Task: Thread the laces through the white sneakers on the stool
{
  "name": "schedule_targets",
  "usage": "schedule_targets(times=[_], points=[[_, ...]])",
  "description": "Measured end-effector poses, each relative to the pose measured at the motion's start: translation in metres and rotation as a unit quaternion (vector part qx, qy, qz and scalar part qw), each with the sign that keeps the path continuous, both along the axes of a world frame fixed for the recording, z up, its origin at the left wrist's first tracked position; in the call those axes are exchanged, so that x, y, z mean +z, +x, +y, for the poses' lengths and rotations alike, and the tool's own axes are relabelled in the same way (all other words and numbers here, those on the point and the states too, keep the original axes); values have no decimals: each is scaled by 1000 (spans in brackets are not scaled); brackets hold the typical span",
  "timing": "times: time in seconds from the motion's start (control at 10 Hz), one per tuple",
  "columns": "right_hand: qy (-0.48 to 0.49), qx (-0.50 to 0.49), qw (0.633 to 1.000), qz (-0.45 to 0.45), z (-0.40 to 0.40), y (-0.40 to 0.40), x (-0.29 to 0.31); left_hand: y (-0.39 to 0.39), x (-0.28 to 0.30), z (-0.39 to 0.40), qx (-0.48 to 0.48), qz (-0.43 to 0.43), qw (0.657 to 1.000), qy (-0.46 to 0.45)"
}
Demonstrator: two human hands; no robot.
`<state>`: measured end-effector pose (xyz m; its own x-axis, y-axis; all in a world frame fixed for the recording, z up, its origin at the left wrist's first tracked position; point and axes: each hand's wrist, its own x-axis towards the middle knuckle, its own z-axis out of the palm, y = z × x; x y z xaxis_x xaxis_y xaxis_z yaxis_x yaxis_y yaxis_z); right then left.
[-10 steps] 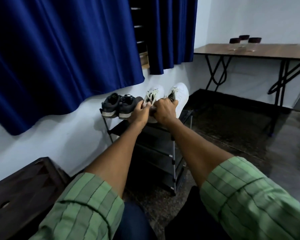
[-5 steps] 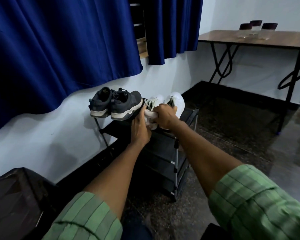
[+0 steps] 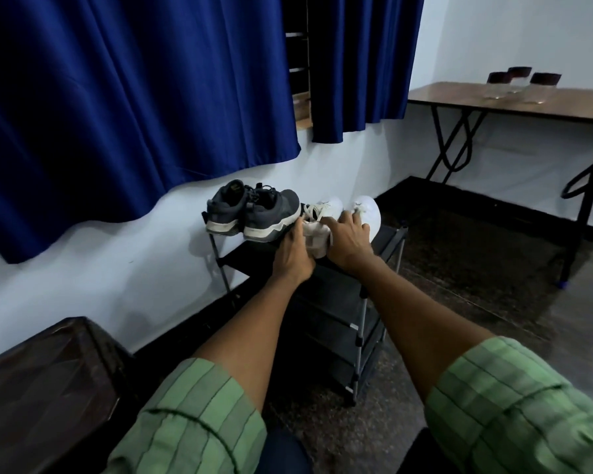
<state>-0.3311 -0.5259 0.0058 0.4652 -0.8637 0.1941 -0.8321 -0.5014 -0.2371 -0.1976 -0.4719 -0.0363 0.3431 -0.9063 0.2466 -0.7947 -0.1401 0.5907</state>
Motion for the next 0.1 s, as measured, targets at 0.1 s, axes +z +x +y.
schedule_targets(times=[0.1], points=[[-94, -28, 995, -19, 30, 11, 1, 4, 26, 27, 15, -79, 997, -3]])
